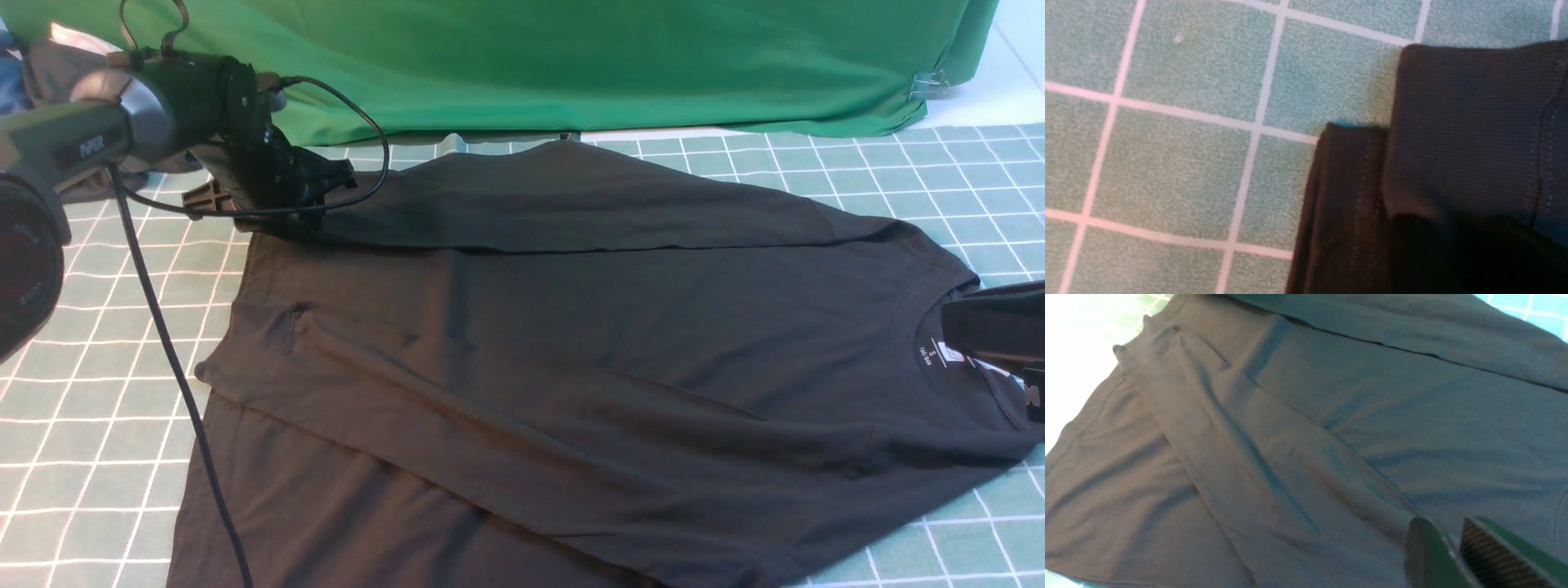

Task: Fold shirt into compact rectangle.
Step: 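Grab the top left corner of the dark shirt with the left gripper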

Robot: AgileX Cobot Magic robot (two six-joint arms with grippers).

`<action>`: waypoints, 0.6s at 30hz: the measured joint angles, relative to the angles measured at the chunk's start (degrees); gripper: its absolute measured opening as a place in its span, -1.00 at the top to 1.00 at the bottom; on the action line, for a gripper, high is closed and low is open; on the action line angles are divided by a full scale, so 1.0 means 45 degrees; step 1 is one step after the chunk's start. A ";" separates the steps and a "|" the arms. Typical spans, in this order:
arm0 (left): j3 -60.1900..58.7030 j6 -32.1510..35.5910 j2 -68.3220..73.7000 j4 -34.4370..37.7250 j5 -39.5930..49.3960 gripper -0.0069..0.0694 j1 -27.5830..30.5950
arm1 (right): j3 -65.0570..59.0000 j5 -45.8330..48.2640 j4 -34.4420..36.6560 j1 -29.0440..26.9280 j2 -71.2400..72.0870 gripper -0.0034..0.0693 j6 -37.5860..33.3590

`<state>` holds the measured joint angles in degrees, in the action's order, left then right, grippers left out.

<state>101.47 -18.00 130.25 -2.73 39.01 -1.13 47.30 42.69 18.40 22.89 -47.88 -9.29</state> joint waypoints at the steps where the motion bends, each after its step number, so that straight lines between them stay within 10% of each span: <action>1: 0.0000 0.0059 -0.0043 0.0120 0.0042 0.61 0.0000 | 0.0000 0.0000 0.0000 0.0000 0.0000 0.59 0.0000; 18: 0.0010 0.2210 -0.2706 0.0993 0.3616 0.76 -0.0005 | 0.0000 -0.0275 -0.1769 -0.0012 0.0000 0.56 0.0089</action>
<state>101.52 -8.05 118.07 1.74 55.28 -1.16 47.30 41.46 10.44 22.84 -47.88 -8.89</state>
